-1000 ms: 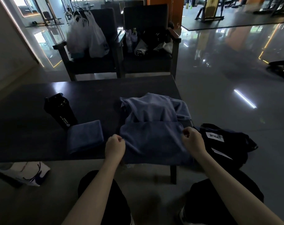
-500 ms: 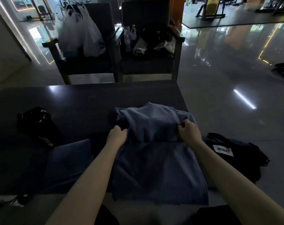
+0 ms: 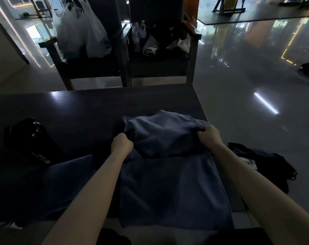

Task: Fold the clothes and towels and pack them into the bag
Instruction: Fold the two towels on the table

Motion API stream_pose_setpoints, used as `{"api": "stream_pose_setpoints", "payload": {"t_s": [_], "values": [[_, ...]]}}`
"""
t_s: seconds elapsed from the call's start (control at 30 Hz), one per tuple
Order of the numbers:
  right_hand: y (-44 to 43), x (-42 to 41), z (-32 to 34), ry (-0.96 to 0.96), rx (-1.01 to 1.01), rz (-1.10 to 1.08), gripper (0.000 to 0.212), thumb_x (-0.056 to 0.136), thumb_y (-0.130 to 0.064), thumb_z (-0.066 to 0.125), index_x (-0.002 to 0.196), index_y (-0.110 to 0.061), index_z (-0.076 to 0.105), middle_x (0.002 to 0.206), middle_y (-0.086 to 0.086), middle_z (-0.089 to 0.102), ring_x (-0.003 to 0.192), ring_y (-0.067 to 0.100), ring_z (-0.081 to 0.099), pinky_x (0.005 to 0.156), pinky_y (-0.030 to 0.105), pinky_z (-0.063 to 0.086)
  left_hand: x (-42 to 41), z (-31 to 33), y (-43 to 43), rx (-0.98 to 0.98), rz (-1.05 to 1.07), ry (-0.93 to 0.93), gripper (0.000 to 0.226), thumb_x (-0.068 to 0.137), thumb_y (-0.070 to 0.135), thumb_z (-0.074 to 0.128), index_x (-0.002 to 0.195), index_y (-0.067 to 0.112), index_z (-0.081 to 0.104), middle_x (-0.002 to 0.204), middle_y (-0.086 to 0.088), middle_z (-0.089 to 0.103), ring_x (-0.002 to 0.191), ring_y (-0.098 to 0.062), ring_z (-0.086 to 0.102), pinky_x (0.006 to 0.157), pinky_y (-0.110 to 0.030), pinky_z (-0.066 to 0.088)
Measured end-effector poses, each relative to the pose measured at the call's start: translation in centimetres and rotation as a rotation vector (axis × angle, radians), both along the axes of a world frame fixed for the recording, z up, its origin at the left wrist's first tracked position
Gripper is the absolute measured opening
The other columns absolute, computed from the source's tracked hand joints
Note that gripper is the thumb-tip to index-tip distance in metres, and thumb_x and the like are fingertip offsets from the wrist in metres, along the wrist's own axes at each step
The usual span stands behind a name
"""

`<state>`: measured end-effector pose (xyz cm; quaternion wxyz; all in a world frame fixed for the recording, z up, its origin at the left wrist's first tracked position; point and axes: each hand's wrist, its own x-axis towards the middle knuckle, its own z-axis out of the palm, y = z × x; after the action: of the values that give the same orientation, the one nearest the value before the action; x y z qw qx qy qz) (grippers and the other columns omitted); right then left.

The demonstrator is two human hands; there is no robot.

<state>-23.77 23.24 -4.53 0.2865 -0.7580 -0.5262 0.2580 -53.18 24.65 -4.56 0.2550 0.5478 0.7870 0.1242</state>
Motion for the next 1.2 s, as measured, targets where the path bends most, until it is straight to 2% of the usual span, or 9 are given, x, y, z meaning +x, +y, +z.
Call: {"api": "stream_pose_setpoints", "payload": {"t_s": [0.13, 0.23, 0.4, 0.57, 0.63, 0.7, 0.83, 0.97, 1.2], "values": [[0.0, 0.6, 0.4, -0.008, 0.025, -0.056, 0.023, 0.087, -0.006, 0.050, 0.064, -0.008, 0.051, 0.068, 0.009, 0.054, 0.060, 0.023, 0.048, 0.051, 0.027, 0.035, -0.8, 0.4, -0.2, -0.033, -0.038, 0.073, 0.013, 0.093, 0.010, 0.046, 0.091, 0.006, 0.058, 0.101, -0.014, 0.063, 0.080, -0.025, 0.056, 0.063, -0.032, 0.043], [-0.1, 0.4, 0.3, 0.006, 0.032, -0.056, 0.014, 0.087, -0.006, 0.050, 0.074, -0.007, 0.057, 0.075, 0.011, 0.057, 0.067, 0.025, 0.052, 0.057, 0.027, 0.035, -0.6, 0.6, -0.3, -0.054, -0.027, 0.044, 0.022, 0.093, 0.009, 0.041, 0.109, 0.004, 0.055, 0.103, -0.013, 0.058, 0.077, -0.022, 0.053, 0.058, -0.030, 0.039], [0.0, 0.6, 0.4, 0.091, -0.011, -0.094, 0.017, 0.085, -0.002, 0.050, 0.073, 0.001, 0.062, 0.058, 0.009, 0.059, 0.043, 0.014, 0.058, 0.052, 0.026, 0.047, -0.5, 0.7, 0.5, -0.025, 0.130, -0.225, 0.030, 0.093, 0.012, 0.042, 0.115, -0.005, 0.054, 0.077, -0.006, 0.049, 0.061, -0.014, 0.041, 0.050, -0.028, 0.030], [0.2, 0.5, 0.4, 0.092, -0.069, -0.053, 0.024, 0.084, -0.008, 0.053, 0.060, -0.004, 0.054, 0.054, 0.006, 0.051, 0.048, 0.016, 0.047, 0.046, 0.024, 0.035, -0.9, 1.0, 1.3, -0.069, 0.238, -0.412, 0.047, 0.089, 0.024, 0.051, 0.128, -0.002, 0.048, 0.113, -0.019, 0.060, 0.084, -0.026, 0.055, 0.062, -0.030, 0.038], [0.6, 0.3, 0.5, 0.118, -0.033, -0.041, 0.034, 0.087, -0.019, 0.056, 0.055, -0.009, 0.049, 0.055, 0.004, 0.048, 0.054, 0.018, 0.043, 0.049, 0.028, 0.031, -1.1, 1.1, 2.0, -0.068, 0.266, -0.479, 0.046, 0.088, 0.024, 0.052, 0.125, -0.003, 0.052, 0.103, -0.019, 0.062, 0.075, -0.025, 0.055, 0.058, -0.029, 0.038], [1.5, 0.0, 0.7, 0.083, 0.002, -0.030, 0.030, 0.088, -0.025, 0.056, 0.062, -0.011, 0.052, 0.062, 0.004, 0.050, 0.063, 0.020, 0.045, 0.054, 0.030, 0.031, -1.2, 1.1, 2.8, -0.031, 0.200, -0.363, 0.046, 0.089, 0.023, 0.050, 0.127, -0.004, 0.050, 0.108, -0.021, 0.061, 0.075, -0.025, 0.055, 0.056, -0.029, 0.040], [4.2, -0.3, 0.5, -0.045, 0.044, -0.036, 0.022, 0.088, -0.027, 0.055, 0.096, -0.008, 0.063, 0.088, 0.008, 0.062, 0.080, 0.023, 0.054, 0.064, 0.029, 0.039, -1.1, 0.9, 4.5, 0.070, 0.075, -0.059, 0.044, 0.096, 0.028, 0.043, 0.133, 0.003, 0.043, 0.133, -0.018, 0.049, 0.115, -0.034, 0.050, 0.088, -0.039, 0.043], [7.2, -0.9, 0.0, -0.199, 0.040, 0.036, 0.028, 0.090, -0.031, 0.053, 0.108, -0.011, 0.062, 0.109, 0.013, 0.065, 0.106, 0.032, 0.053, 0.084, 0.037, 0.044, -1.0, 0.0, 7.1, 0.038, -0.012, 0.050, 0.043, 0.098, 0.032, 0.037, 0.132, 0.006, 0.044, 0.134, -0.018, 0.046, 0.119, -0.035, 0.046, 0.098, -0.045, 0.042], [11.4, -2.2, -0.9, -0.204, -0.097, 0.063, 0.037, 0.087, -0.033, 0.056, 0.119, -0.014, 0.057, 0.123, 0.010, 0.059, 0.116, 0.032, 0.051, 0.099, 0.044, 0.039, -0.6, -1.7, 10.3, 0.104, -0.019, 0.029, 0.039, 0.092, 0.020, 0.051, 0.128, 0.005, 0.045, 0.131, -0.018, 0.044, 0.115, -0.034, 0.048, 0.085, -0.038, 0.042]]}}
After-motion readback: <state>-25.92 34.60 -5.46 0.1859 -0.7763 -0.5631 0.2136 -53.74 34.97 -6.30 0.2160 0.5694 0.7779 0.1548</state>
